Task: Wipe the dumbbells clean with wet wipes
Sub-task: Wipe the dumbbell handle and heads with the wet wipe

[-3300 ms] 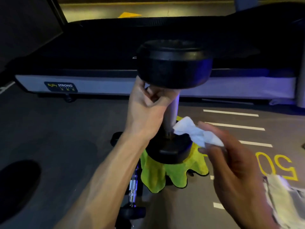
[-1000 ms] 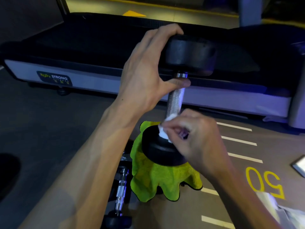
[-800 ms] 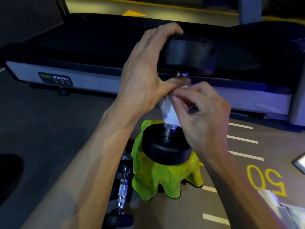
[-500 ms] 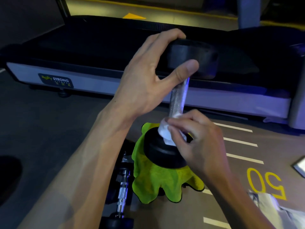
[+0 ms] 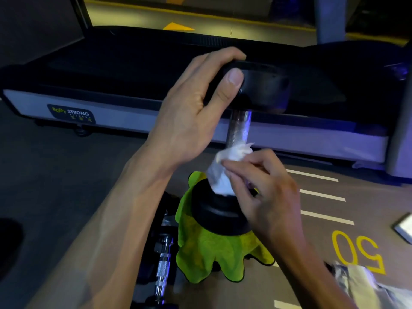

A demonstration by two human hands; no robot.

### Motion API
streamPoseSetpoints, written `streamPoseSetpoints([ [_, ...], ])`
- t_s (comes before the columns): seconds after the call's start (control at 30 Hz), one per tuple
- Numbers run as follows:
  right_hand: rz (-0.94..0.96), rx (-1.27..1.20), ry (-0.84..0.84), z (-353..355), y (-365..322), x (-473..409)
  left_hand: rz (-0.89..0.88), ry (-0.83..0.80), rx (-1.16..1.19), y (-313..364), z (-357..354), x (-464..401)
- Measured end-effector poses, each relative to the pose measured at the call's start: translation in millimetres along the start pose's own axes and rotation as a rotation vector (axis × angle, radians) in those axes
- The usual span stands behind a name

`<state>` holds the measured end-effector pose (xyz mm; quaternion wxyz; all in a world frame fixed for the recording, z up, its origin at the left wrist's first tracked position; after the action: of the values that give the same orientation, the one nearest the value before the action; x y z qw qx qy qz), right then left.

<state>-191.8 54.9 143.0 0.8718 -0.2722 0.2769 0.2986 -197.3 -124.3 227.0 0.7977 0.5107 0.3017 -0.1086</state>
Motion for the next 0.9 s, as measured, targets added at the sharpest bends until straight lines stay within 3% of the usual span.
streamPoseSetpoints([
  [0.17,-0.022,0.003,0.273,4,-11,-42,0.012,-0.013,0.011,0,-2,-1],
  [0.33,0.022,0.061,0.202,-3,-8,-14,0.016,0.026,0.01,-4,3,0],
  [0.5,0.058,0.055,0.272,1,-7,-31,0.029,0.022,0.021,-7,7,1],
  [0.7,-0.016,-0.059,0.113,-5,-1,-23,0.058,0.038,0.009,-11,12,0],
  [0.9,-0.189,-0.088,0.366,23,4,-39,0.053,0.034,0.021,-14,15,2],
])
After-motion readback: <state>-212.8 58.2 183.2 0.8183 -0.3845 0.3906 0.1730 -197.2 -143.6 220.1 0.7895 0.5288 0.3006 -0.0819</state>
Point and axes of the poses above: each hand's wrist, its own x-axis away from the middle knuckle, its own z-axis out of the back of the hand, y = z × x, the point moved 1 cm from there along -x, towards the middle knuckle, and after that the axes turned 14 degrees about x, right-handed, at the moved point
